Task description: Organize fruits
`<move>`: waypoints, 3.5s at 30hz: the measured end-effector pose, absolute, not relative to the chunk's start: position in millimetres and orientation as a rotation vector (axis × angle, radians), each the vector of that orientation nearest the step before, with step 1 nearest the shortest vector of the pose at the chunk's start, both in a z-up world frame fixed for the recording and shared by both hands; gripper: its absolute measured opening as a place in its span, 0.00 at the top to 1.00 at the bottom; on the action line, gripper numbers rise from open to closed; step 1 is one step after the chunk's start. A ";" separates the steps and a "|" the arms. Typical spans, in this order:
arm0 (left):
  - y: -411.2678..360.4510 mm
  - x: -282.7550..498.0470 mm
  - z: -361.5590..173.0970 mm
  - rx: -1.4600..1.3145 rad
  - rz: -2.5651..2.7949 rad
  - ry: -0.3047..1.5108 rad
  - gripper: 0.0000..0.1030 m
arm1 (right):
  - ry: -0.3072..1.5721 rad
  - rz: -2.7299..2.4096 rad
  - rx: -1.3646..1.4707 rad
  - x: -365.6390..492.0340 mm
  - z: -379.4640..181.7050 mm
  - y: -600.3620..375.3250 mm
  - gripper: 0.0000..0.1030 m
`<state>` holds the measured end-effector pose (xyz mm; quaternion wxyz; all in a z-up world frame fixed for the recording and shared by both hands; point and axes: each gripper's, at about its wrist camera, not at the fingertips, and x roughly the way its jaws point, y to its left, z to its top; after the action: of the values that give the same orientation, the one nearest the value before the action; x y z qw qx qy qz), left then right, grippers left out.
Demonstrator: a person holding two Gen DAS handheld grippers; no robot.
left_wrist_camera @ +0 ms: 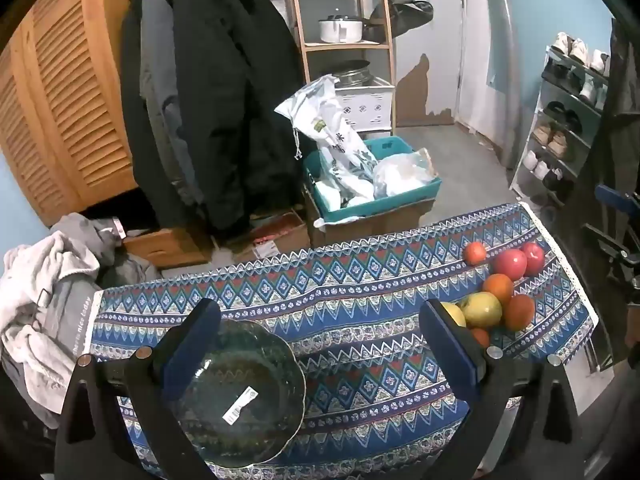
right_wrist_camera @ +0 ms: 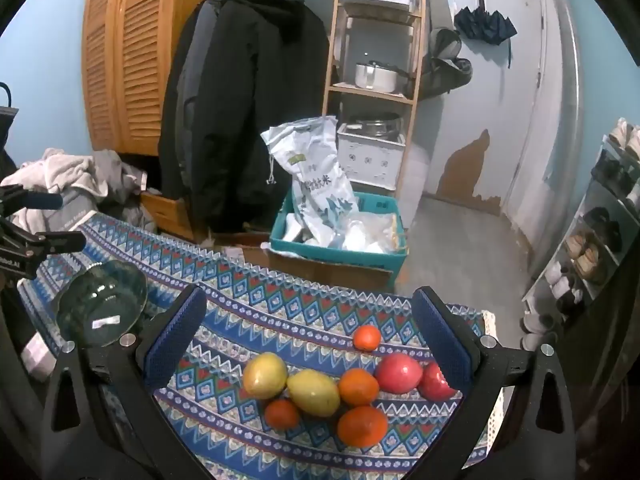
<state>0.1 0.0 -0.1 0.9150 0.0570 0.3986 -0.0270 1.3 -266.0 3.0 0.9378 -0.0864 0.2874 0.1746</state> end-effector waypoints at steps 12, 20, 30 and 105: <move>1.3 0.4 -2.6 0.108 -0.072 0.821 0.02 | 0.595 0.364 -0.181 -3.6 2.9 -259.2 0.02; -0.1 -3.0 0.0 0.126 -0.068 0.817 0.02 | 0.605 0.367 -0.174 -0.1 0.7 -261.6 0.02; -1.3 -3.3 0.3 0.127 -0.061 0.814 0.02 | 0.614 0.370 -0.180 -1.5 2.1 -260.9 0.02; 6.6 -1.9 -7.4 0.084 -0.074 0.845 0.02 | 0.596 0.371 -0.189 -4.7 6.5 -260.7 0.02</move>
<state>-1.9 6.6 -7.4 0.9105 0.0407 0.4100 -0.0361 -4.7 -260.7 6.5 0.9347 -0.0926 0.2912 0.1817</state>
